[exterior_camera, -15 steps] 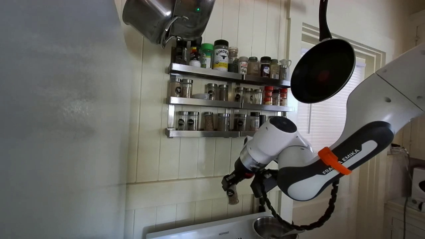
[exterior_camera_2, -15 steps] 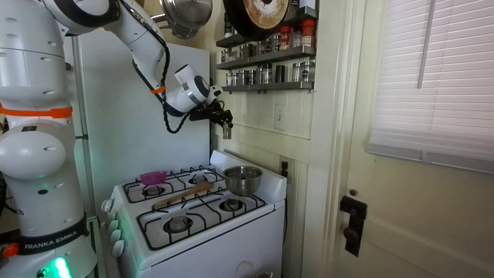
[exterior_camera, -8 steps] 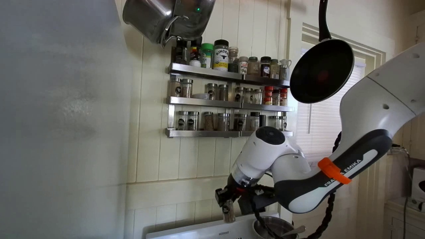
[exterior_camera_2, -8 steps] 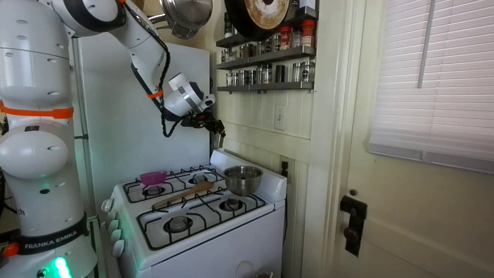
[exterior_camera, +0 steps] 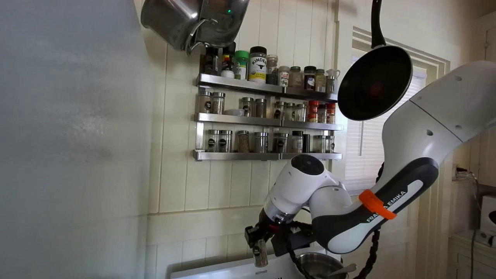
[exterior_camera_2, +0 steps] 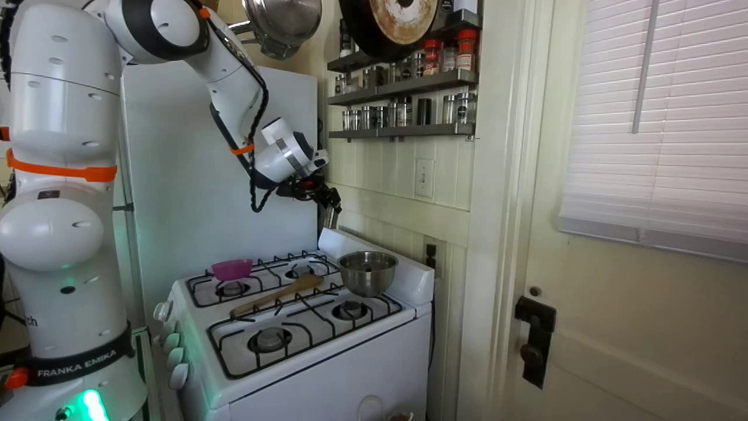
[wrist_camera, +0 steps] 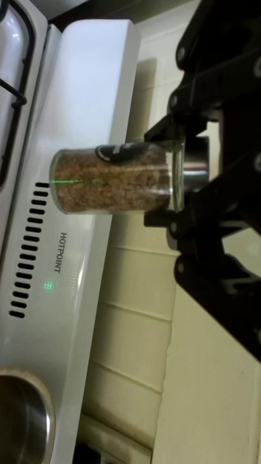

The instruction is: Remove one bottle from the shelf

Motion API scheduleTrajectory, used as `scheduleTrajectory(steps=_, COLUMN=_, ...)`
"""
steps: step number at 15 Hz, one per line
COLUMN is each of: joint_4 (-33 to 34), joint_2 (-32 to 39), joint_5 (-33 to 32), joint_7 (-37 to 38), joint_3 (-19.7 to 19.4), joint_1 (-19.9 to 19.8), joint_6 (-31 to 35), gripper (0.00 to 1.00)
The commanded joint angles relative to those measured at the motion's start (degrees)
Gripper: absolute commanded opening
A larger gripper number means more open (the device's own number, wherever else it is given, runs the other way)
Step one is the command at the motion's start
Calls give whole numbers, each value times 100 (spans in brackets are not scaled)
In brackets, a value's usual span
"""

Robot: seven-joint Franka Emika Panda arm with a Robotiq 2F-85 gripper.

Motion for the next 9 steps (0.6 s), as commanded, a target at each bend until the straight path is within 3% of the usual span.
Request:
scheduleTrajectory(steps=1, joint_4=-39, joint_2=-84, joint_5=-745, joint_7=1036, joint_3=-222, joint_1=56, joint_6=174, gripper=24)
scheduleTrajectory(steps=5, joint_4=40, joint_2=-30, joint_5=-1963, joint_7=2788, joint_3=-501, joint_1=155, joint_6=152, gripper=24)
scheduleTrajectory(steps=9, joint_4=9, joint_2=179, joint_5=-3245, joint_7=4390, joint_3=-459, joint_1=251, joint_6=-170, gripper=24)
